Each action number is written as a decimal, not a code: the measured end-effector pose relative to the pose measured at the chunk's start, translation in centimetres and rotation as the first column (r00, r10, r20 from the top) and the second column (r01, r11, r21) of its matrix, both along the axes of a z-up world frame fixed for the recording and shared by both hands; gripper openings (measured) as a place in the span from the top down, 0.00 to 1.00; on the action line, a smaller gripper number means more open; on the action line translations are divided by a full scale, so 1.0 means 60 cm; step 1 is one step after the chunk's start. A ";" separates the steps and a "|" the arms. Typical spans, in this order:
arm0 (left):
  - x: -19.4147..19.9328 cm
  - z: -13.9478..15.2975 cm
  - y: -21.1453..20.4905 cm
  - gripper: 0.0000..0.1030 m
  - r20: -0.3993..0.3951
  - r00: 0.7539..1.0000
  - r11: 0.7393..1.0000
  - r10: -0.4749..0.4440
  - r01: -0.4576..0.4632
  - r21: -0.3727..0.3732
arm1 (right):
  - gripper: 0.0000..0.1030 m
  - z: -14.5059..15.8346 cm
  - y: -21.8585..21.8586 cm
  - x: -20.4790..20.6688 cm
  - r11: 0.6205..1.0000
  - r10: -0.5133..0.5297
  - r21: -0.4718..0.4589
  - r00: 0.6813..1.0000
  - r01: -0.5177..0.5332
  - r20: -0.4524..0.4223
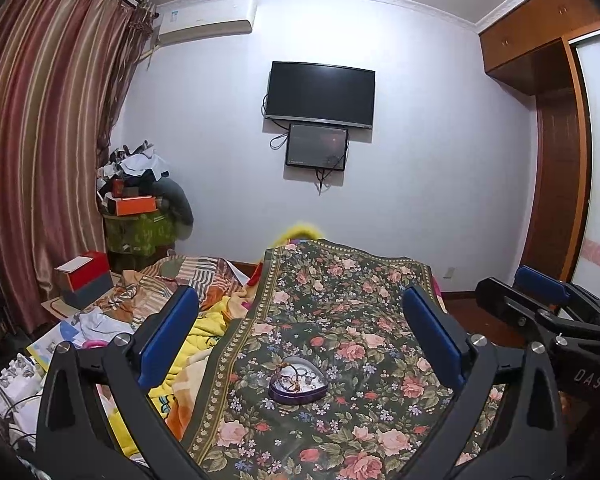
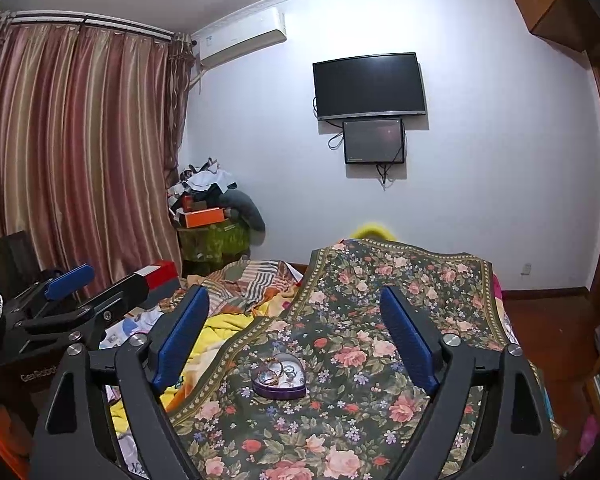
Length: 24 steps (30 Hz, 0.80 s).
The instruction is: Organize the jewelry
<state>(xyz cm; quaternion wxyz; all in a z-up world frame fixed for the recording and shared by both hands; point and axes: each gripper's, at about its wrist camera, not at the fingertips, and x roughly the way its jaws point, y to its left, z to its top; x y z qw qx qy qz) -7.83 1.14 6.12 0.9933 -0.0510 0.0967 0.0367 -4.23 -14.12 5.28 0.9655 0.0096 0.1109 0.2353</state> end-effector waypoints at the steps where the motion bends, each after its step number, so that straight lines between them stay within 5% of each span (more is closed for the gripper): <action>1: 0.000 0.001 0.000 0.01 0.001 1.000 1.000 -0.001 0.001 0.000 | 0.13 0.000 -0.001 0.000 1.000 -0.004 0.000 1.000 0.004 0.002; 6: 0.001 -0.001 -0.001 0.01 0.000 1.000 1.000 -0.001 0.001 0.001 | 0.02 -0.001 -0.004 -0.001 1.000 -0.022 0.008 1.000 0.021 0.008; 24: 0.004 -0.003 -0.001 0.01 -0.002 1.000 1.000 0.004 -0.004 0.009 | 0.00 -0.003 -0.007 0.006 0.999 -0.033 -0.005 0.999 0.033 0.003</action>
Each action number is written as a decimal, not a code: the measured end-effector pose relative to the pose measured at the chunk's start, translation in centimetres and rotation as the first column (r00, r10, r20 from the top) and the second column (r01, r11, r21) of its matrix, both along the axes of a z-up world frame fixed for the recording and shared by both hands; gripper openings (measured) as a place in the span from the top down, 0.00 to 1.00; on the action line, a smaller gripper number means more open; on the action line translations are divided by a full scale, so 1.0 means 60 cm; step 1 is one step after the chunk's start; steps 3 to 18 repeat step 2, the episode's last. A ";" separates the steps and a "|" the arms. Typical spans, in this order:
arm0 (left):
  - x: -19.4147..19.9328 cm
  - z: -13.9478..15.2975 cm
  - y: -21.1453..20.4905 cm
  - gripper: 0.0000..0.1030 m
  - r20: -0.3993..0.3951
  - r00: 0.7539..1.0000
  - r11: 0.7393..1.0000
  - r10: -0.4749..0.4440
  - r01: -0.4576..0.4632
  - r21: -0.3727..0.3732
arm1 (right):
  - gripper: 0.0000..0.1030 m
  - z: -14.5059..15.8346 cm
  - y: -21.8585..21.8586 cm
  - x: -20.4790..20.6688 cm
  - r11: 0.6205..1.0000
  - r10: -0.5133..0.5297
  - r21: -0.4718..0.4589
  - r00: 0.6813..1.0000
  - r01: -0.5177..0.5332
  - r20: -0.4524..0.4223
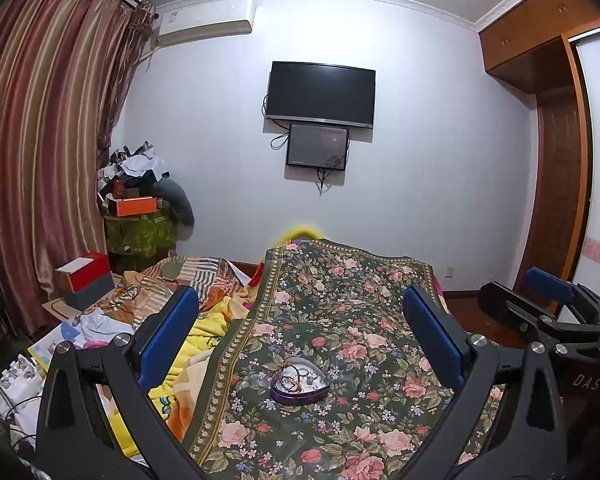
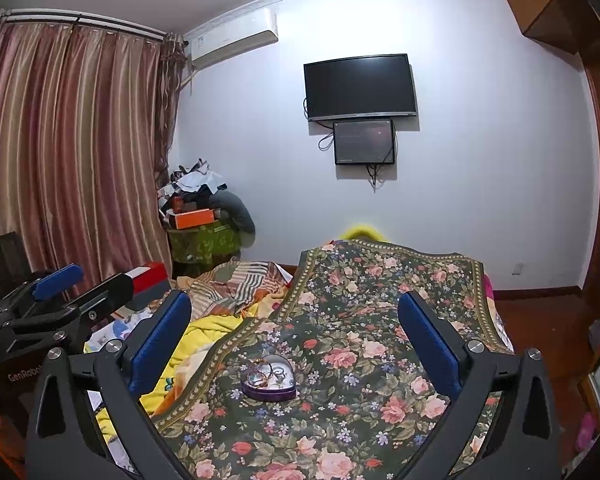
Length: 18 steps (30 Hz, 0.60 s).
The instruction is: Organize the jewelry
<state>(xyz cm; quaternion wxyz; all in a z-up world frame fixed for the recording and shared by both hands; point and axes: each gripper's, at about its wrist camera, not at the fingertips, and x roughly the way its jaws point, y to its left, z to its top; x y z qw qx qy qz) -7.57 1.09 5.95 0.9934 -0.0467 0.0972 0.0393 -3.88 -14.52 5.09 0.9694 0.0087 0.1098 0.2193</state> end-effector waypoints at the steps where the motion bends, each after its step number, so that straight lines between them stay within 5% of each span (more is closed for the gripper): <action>1: 0.000 -0.001 0.001 0.01 -0.002 1.000 1.000 0.002 -0.002 0.000 | 0.00 0.000 0.001 0.000 1.000 0.000 0.000 1.000 0.000 0.000; 18: 0.001 -0.002 0.001 0.01 -0.005 1.000 1.000 0.005 -0.005 -0.002 | 0.00 0.000 0.001 0.001 1.000 0.001 0.000 1.000 -0.001 -0.003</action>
